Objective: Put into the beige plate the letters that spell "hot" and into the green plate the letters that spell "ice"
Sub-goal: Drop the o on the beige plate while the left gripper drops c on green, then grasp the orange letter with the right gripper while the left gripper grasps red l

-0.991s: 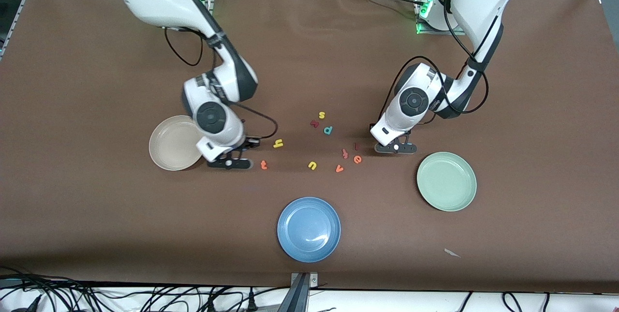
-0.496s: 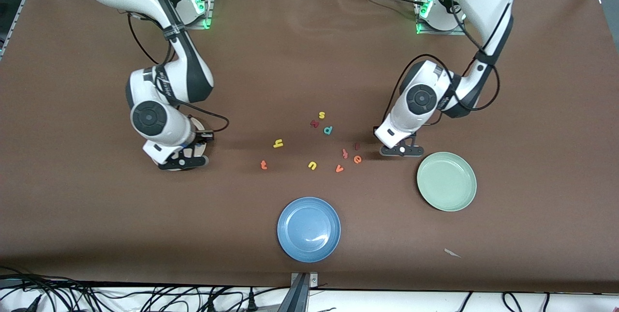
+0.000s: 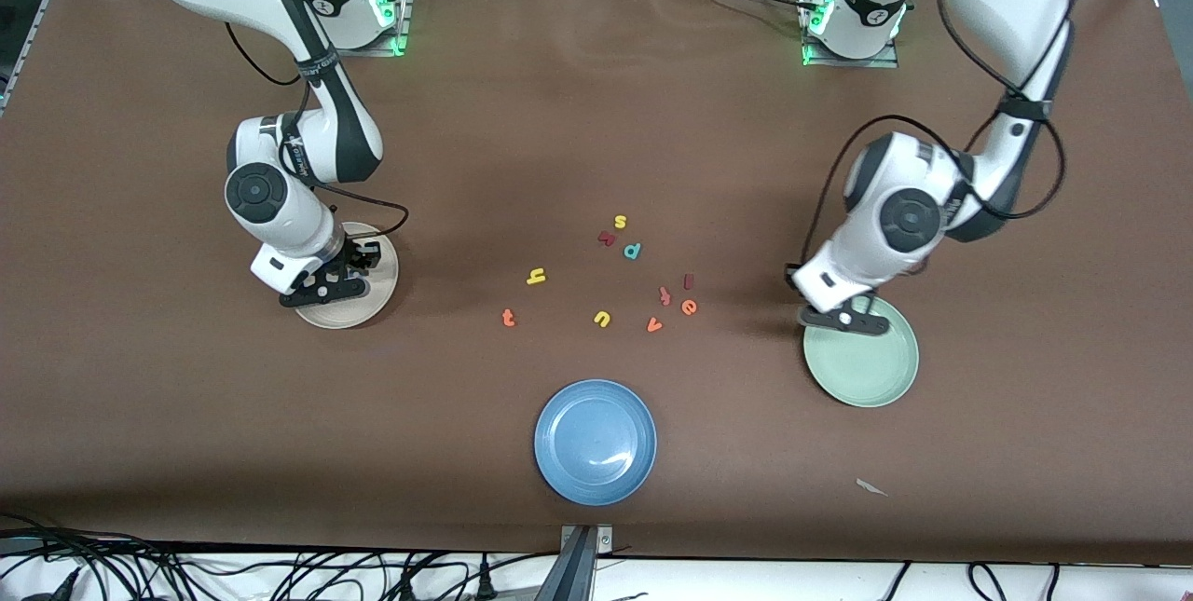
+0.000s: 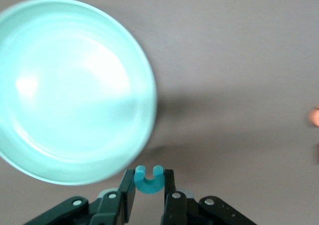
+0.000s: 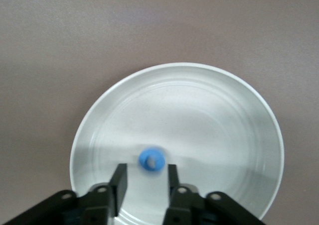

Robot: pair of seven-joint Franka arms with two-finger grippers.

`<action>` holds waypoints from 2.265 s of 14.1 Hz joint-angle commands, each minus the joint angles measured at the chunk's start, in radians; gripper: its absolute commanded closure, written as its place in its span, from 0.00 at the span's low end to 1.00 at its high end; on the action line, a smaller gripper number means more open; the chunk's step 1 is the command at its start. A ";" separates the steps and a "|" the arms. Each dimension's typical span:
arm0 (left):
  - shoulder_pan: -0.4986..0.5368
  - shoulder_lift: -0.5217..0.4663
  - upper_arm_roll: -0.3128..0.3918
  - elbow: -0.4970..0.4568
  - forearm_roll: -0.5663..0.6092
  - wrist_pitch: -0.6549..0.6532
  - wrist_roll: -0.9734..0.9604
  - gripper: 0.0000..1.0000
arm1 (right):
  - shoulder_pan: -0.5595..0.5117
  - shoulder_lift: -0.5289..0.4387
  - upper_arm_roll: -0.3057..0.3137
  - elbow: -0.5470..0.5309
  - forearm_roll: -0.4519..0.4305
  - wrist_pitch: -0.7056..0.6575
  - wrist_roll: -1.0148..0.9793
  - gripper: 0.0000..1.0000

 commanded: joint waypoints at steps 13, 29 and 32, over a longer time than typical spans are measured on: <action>0.113 0.104 -0.180 0.157 -0.012 -0.100 0.041 0.00 | 0.074 0.247 0.201 0.496 0.056 -0.190 0.268 0.00; -0.193 0.241 -0.193 0.156 0.205 0.046 -0.344 0.32 | 0.123 0.474 0.198 0.722 0.023 -0.217 0.522 0.21; -0.193 0.254 -0.191 0.156 0.205 0.055 -0.345 0.40 | 0.120 0.476 0.196 0.724 0.024 -0.216 0.512 0.35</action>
